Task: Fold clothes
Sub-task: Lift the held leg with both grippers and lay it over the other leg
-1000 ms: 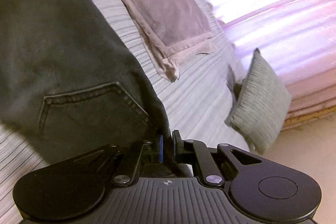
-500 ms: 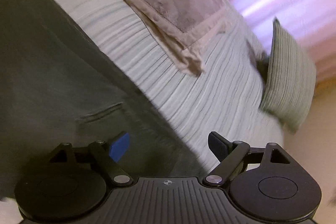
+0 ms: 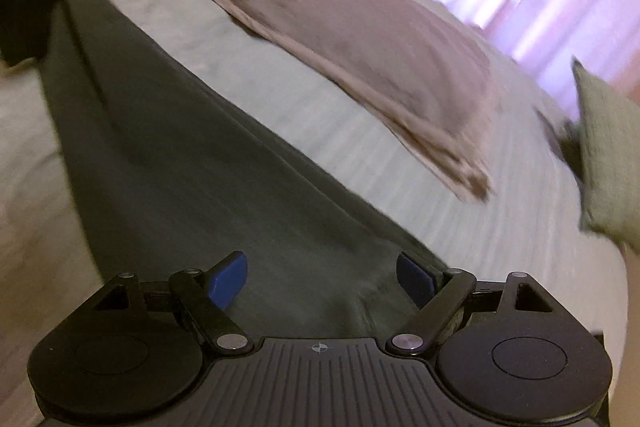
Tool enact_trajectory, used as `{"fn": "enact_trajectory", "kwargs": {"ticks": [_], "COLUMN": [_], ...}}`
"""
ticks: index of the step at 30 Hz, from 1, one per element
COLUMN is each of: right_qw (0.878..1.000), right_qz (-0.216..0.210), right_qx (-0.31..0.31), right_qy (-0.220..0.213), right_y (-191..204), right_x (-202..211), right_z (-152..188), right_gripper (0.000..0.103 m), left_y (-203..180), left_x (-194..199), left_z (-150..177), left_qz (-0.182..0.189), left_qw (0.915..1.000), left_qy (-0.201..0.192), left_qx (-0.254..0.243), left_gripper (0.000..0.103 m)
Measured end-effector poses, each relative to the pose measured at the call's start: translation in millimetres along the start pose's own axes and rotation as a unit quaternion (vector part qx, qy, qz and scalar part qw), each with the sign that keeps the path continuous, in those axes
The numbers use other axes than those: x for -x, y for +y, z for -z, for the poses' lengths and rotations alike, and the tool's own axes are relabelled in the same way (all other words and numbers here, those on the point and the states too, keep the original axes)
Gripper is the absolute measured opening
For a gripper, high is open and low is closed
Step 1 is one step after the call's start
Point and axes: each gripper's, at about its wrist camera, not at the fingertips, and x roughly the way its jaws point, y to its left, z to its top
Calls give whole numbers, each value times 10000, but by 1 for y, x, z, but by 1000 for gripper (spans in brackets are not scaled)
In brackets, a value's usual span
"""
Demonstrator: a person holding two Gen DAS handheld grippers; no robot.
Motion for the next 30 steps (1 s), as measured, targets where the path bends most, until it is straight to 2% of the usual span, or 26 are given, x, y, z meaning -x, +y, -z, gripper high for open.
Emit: {"fn": "enact_trajectory", "kwargs": {"ticks": [4, 6, 8, 12, 17, 22, 26, 28, 30], "right_qw": [9996, 9997, 9997, 9998, 9987, 9977, 9961, 9956, 9954], "right_qz": [-125, -118, -110, -25, 63, 46, 15, 26, 31], "right_qx": [130, 48, -34, -128, -478, -390, -286, -217, -179], "right_qy": [-212, -221, -229, -170, 161, 559, 831, 910, 939], "right_y": [18, 27, 35, 59, 91, 133, 155, 162, 165], "right_x": [4, 3, 1, -4, -18, -33, -45, -50, -51], "right_z": [-14, -21, -28, -44, -64, -80, -84, -87, -91], "right_gripper": [84, 84, 84, 84, 84, 84, 84, 84, 84], "left_y": [21, 32, 42, 62, 68, 42, 43, 45, 48], "left_x": [6, 9, 13, 15, -32, -89, -124, -142, -146], "left_z": [1, 1, 1, 6, 36, 58, 72, 79, 82], "left_qz": [-140, -210, -280, -353, 312, 1022, 1569, 1841, 1935], "left_qw": [9999, 9998, 9996, 9993, 9993, 9941, 9873, 9812, 9779], "left_qy": [3, 4, 6, -10, -138, -160, -1, 78, 115], "left_qx": [-47, -71, -94, -90, 118, -336, 235, 567, 784], "left_gripper": [59, 58, 51, 52, 55, 53, 52, 46, 18]}}
